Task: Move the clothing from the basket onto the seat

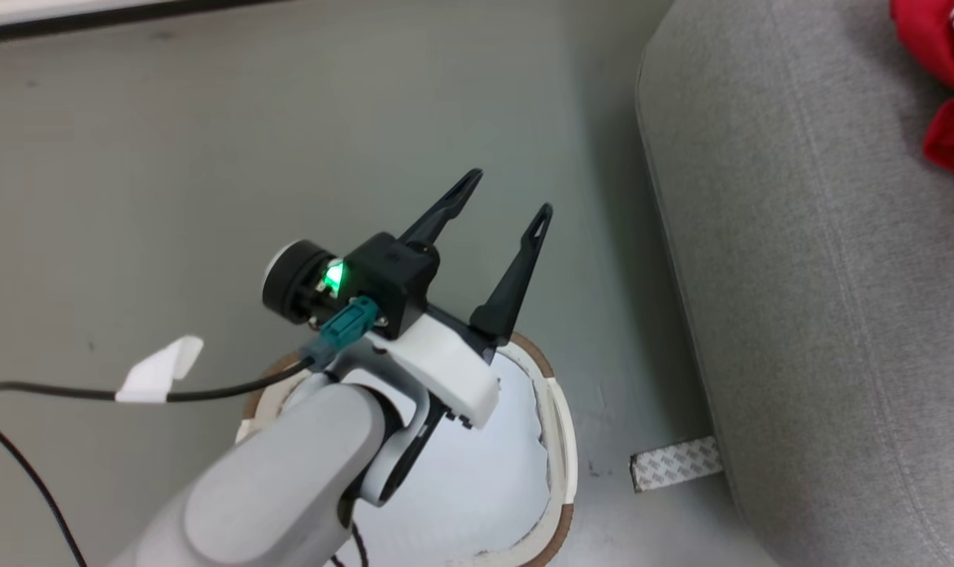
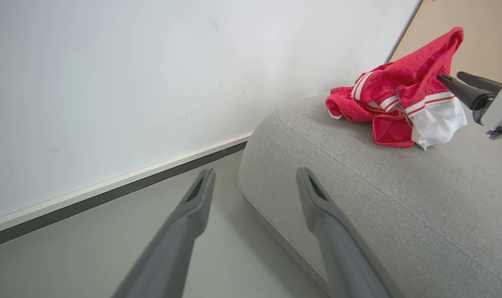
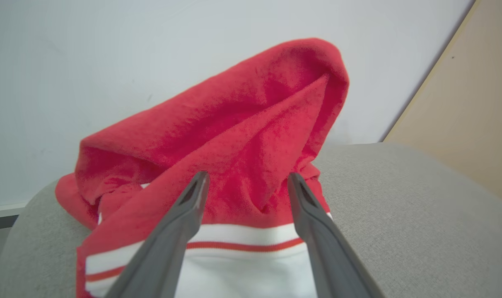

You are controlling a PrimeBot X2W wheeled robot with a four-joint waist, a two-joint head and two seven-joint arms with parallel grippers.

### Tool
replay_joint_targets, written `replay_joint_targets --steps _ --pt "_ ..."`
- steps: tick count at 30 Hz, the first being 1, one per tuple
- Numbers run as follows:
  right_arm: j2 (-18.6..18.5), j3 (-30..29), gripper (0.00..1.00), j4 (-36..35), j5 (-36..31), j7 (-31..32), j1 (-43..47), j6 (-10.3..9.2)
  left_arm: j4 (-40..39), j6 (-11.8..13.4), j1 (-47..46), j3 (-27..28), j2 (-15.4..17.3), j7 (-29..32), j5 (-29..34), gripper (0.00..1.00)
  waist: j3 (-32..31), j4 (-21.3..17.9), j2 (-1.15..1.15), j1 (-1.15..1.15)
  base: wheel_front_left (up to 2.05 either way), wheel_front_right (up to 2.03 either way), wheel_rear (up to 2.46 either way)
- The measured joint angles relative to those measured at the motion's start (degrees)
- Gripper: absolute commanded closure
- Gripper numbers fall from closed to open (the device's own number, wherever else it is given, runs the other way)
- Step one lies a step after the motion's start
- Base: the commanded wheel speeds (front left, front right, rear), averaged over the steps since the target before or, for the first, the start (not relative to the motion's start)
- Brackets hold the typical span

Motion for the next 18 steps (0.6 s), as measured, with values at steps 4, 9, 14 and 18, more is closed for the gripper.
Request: replay_joint_targets --steps 4,9,14,18 --pt "4.3 1.48 0.0 -10.05 1.3 -0.14 8.26 0.0 0.54 0.91 2.26 1.11 0.7 -2.22 -0.78 0.0 -3.04 0.06 0.0 -0.01 0.0 0.0 0.0" --pt "7.93 4.87 0.0 -19.6 1.69 -0.16 18.07 0.0 1.58 2.54 5.95 2.66 1.69 -5.3 -1.56 0.0 -7.44 0.83 0.0 -0.01 0.0 0.0 0.0" --pt "10.37 9.47 0.0 -26.48 2.5 -0.16 26.68 0.0 4.78 3.37 10.63 4.44 2.56 -8.64 -3.72 0.0 -12.22 2.46 0.0 -0.02 0.0 0.0 0.0" --pt "11.14 13.79 0.0 -29.09 3.35 -0.16 33.02 0.0 8.17 4.02 15.77 6.72 3.01 -10.68 -5.28 0.0 -16.25 4.13 0.0 -0.02 0.0 0.0 0.0"
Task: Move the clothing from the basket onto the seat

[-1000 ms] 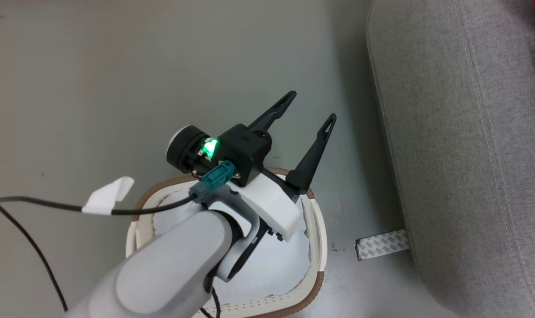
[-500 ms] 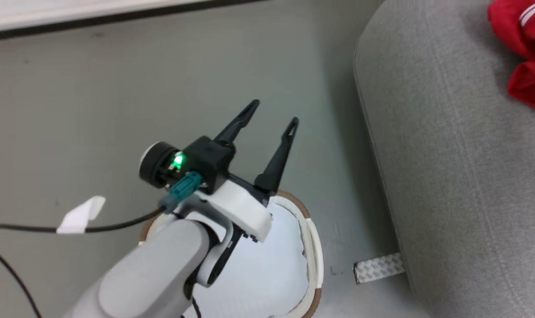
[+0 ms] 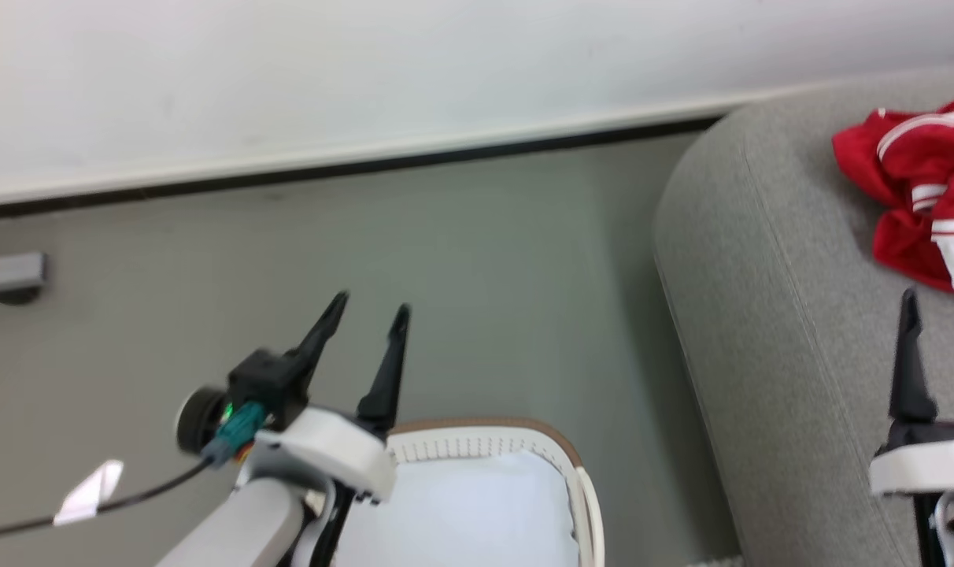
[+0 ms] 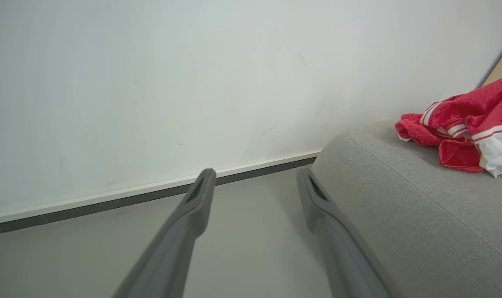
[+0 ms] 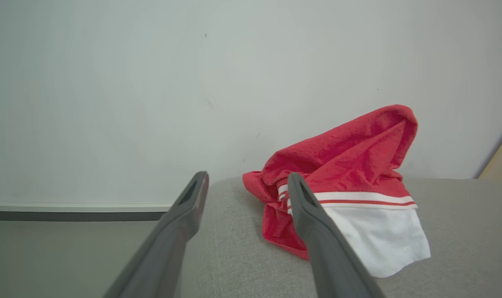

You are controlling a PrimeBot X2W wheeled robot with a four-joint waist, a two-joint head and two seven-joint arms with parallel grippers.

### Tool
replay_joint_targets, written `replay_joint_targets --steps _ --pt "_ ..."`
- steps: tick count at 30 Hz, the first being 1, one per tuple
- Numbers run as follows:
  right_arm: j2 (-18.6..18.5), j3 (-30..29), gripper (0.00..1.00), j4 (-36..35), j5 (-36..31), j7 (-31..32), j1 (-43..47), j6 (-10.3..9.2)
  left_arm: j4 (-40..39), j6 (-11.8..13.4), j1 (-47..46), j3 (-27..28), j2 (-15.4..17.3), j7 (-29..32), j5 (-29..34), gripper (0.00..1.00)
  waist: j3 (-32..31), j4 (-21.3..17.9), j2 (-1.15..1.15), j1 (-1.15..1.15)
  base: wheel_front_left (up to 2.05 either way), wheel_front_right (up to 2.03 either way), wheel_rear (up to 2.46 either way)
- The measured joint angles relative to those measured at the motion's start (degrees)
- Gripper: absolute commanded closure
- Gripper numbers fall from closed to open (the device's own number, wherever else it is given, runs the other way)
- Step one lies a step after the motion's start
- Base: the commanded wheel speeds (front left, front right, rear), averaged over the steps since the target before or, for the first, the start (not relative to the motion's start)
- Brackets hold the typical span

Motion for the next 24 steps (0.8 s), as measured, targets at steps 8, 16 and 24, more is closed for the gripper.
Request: replay_joint_targets --steps 8,16,24 --pt "0.48 5.08 0.0 -3.31 1.68 0.0 8.64 0.0 2.81 -0.11 10.66 7.83 -0.83 -1.26 -1.22 0.0 -7.69 3.22 0.0 -0.01 0.0 0.0 0.0" --pt "0.54 7.13 0.0 -1.43 3.5 0.0 15.25 0.0 3.6 -3.07 20.97 15.74 -4.12 -1.32 3.75 0.0 -14.15 5.04 0.0 -0.01 0.0 0.0 0.0" --pt "0.57 10.01 0.0 0.58 4.79 0.0 17.84 0.0 2.88 -5.87 27.44 23.06 -7.72 -1.32 8.15 0.0 -17.16 5.37 0.0 0.0 0.0 0.0 0.0"
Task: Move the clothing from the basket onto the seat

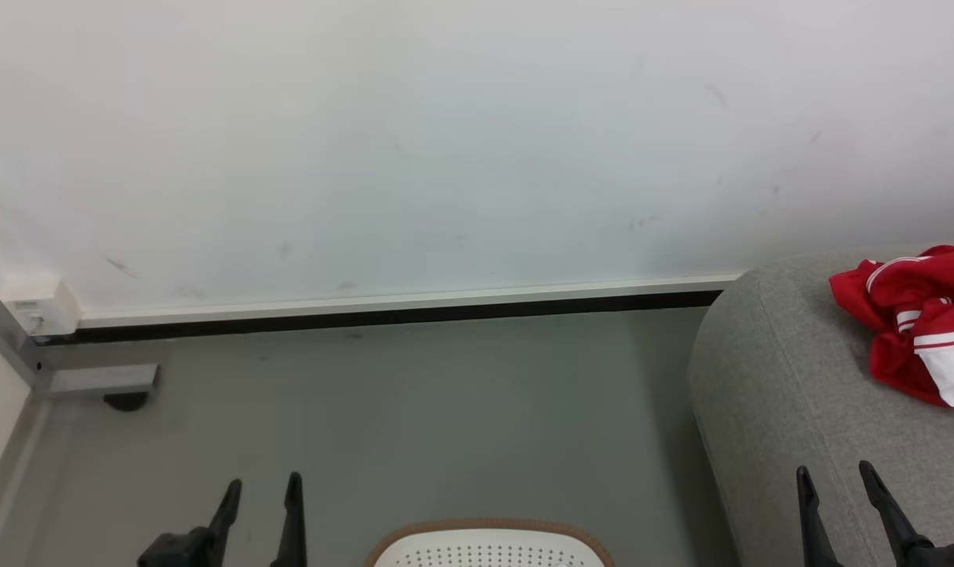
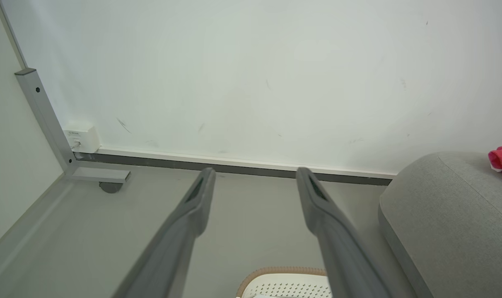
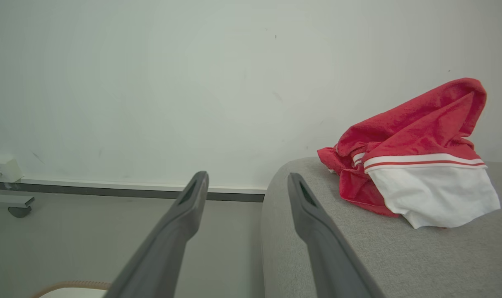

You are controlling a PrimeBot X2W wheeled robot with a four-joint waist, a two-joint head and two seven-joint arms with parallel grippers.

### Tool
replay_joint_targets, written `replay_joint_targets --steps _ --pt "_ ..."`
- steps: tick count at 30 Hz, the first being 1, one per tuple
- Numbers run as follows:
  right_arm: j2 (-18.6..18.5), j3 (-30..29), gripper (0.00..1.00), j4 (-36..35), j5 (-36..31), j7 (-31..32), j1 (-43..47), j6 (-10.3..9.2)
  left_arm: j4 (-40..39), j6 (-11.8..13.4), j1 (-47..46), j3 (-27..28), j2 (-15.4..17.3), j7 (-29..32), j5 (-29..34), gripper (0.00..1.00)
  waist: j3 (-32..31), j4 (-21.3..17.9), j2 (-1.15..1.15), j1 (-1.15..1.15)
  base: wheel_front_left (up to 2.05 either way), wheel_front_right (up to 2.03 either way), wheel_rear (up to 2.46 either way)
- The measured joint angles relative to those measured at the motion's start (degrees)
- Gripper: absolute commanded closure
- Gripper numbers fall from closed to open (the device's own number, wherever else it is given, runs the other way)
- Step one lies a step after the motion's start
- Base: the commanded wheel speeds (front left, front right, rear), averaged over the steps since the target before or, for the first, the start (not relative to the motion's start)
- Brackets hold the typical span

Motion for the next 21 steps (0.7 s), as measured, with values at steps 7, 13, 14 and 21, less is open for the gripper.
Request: replay_joint_targets --steps 7,13,14,21 --pt "0.0 0.62 0.0 0.68 0.98 0.0 0.02 0.0 0.53 -2.52 1.27 3.64 -2.88 0.0 3.45 0.0 -0.61 0.67 0.0 0.0 0.0 0.0 0.0" --pt "0.0 1.24 0.0 1.77 0.98 0.0 0.01 0.0 1.2 -4.15 1.54 6.26 -4.74 0.0 5.44 0.0 -0.8 0.75 0.0 0.01 0.0 0.0 0.0" --pt "0.01 1.35 0.0 1.86 0.98 0.0 0.01 0.0 1.35 -4.32 1.54 6.66 -4.93 0.0 5.75 0.0 -0.84 0.73 0.0 0.01 0.0 0.0 0.0" --pt "0.02 1.65 1.0 2.31 0.97 0.01 0.0 0.0 2.41 -6.2 1.53 7.98 -6.32 0.0 8.34 1.0 -0.58 1.0 0.0 0.01 0.0 0.0 0.0"
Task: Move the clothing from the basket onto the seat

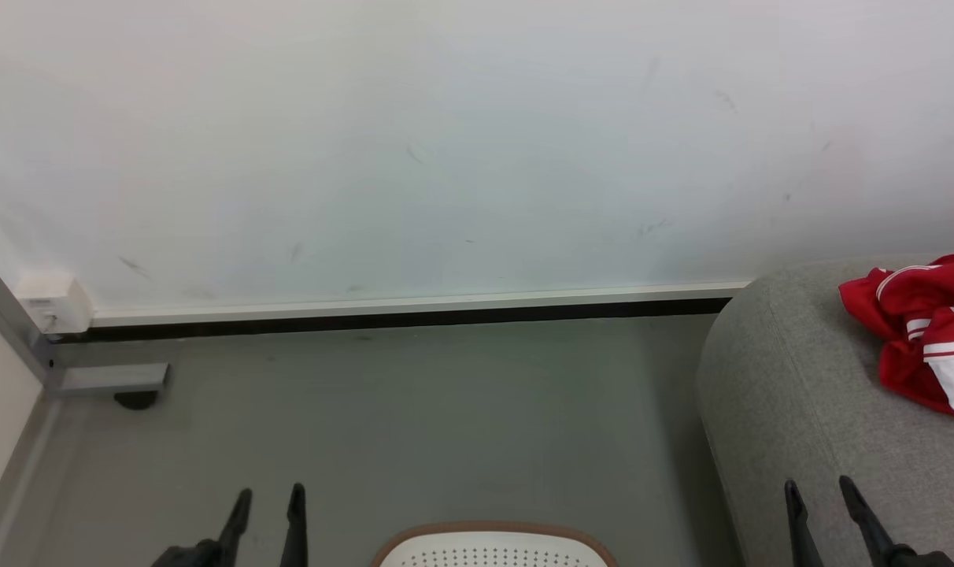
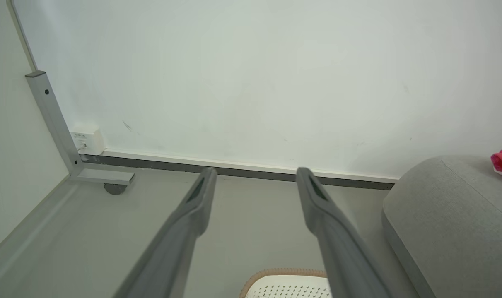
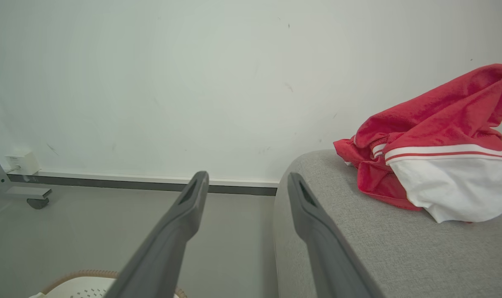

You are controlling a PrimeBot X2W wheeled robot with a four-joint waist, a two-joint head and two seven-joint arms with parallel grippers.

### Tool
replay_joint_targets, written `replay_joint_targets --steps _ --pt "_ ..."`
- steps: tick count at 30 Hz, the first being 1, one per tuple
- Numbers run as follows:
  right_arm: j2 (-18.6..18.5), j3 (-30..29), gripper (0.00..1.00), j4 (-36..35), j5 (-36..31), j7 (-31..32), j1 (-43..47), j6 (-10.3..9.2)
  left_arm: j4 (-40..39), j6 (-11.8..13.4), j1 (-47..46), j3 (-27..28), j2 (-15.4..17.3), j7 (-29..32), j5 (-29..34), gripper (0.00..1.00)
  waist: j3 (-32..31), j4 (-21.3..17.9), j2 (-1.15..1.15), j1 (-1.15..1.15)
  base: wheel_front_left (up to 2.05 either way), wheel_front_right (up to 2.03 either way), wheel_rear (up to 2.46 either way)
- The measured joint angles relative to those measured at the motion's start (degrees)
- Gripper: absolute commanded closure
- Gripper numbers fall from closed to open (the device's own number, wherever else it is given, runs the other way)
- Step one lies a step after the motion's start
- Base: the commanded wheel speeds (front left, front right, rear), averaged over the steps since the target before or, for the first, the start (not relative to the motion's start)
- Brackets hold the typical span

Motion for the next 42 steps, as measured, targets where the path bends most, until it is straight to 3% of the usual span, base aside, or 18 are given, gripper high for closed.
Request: replay_joint_targets --steps 5,23,42 --pt "0.58 -0.32 1.0 1.82 1.94 1.12 0.27 0.0 1.8 -0.34 0.71 0.23 -0.66 0.96 -1.91 1.0 0.05 0.04 0.0 0.0 0.0 0.0 0.0" --pt "0.57 -1.22 1.0 1.36 21.78 5.64 -0.67 0.0 0.81 -2.66 -0.37 4.03 -1.82 5.72 -18.84 1.0 0.41 0.28 0.0 0.0 0.0 0.0 0.0" --pt "0.51 -2.34 1.0 0.93 38.23 9.81 -2.7 0.0 -0.35 -4.46 -1.85 7.26 -2.66 9.83 -33.42 1.0 0.79 0.54 0.0 0.0 0.0 0.0 0.0"
